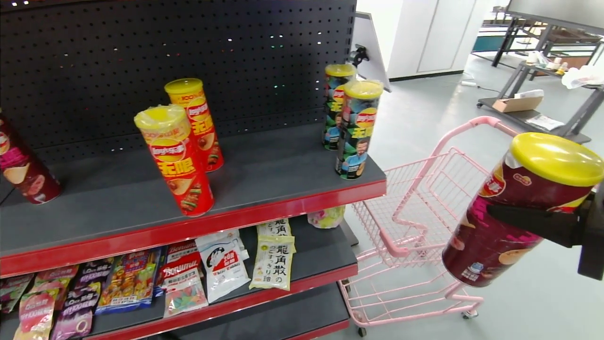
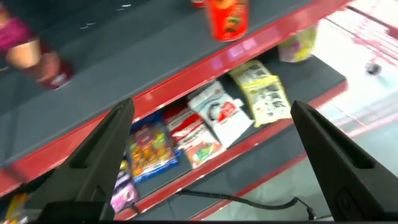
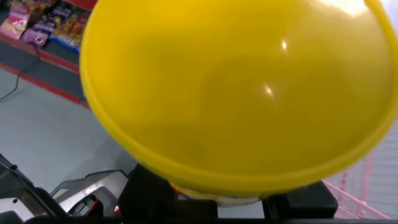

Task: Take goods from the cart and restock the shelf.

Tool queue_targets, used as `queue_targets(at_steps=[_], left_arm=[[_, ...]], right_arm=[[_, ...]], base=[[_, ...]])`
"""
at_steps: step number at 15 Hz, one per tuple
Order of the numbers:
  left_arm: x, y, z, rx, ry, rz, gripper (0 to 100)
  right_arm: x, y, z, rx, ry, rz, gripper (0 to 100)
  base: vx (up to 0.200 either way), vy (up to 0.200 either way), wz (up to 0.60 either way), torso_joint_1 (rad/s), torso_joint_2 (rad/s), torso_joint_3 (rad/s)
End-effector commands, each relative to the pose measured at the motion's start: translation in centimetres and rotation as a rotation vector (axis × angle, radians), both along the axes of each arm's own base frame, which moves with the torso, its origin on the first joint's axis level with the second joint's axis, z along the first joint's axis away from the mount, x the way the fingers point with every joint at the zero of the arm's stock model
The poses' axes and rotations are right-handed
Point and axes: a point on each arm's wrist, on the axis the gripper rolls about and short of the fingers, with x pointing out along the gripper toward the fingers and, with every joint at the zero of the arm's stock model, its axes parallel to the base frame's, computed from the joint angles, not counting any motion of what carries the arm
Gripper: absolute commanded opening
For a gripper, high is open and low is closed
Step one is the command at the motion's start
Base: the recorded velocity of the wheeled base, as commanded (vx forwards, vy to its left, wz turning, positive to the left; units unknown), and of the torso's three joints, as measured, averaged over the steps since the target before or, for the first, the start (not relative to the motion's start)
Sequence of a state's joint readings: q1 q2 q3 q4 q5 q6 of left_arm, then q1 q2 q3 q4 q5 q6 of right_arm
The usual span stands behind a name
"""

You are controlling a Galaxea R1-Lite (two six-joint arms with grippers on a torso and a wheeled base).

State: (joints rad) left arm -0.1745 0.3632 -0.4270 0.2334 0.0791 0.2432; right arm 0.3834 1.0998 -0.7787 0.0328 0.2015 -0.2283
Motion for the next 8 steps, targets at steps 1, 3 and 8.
queue_targets(at_steps=[1,3,8], left_arm=[[-0.03,0.01,0.03,0.004,-0.003,0.001,100],[-0.03,0.01,0.15,0.005,-0.006,0.001,100],[-0.01,0.01,0.07,0.005,-0.003,0.001,100]], right_arm=[[0.00,-0.02,-0.10,-0.002,0.005,0.000,0],[-0.01,-0.02,-0.10,-0.001,0.005,0.001,0],[0.00,-0.10,-0.68,0.016,0.021,-0.007,0]], base=[[0.000,0.000,0.60,0.002,0.01,-0.002],[0.000,0.000,0.60,0.005,0.00,0.007],[0.000,0.080,0.00,0.002,0.00,0.002]])
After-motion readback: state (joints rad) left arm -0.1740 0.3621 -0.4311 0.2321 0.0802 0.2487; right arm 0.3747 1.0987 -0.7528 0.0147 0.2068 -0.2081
